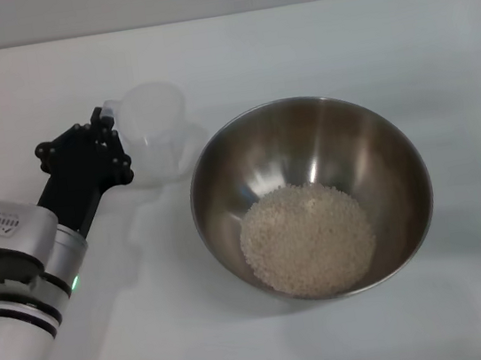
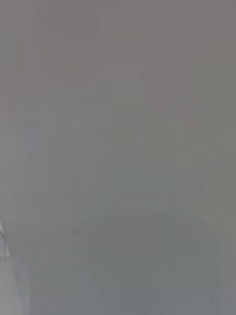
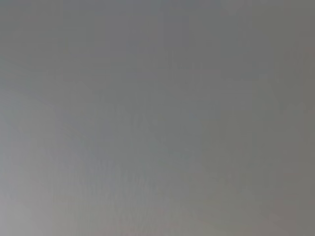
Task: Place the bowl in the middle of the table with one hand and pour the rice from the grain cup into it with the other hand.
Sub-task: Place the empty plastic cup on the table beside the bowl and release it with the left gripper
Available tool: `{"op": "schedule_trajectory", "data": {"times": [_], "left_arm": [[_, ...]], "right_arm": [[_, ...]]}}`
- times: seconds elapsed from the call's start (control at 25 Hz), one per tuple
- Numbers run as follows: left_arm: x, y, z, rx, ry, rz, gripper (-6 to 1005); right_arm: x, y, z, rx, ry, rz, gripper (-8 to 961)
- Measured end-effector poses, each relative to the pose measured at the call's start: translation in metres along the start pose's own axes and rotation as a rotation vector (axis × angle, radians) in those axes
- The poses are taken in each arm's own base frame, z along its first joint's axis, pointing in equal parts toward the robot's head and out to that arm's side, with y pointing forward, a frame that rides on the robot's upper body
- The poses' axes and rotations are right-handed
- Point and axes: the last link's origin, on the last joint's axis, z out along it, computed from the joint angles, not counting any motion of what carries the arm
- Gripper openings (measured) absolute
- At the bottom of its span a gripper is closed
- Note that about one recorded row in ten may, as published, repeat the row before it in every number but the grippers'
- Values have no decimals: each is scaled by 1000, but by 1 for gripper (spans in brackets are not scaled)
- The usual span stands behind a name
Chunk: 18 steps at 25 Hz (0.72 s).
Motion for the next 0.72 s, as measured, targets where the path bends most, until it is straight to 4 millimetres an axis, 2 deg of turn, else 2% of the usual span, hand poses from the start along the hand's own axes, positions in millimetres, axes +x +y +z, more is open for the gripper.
{"op": "schedule_trajectory", "data": {"times": [0.72], "left_arm": [[-17, -4, 8, -14, -128, -34, 69]], "right_arm": [[-2, -1, -1, 4, -12, 10, 450]]}}
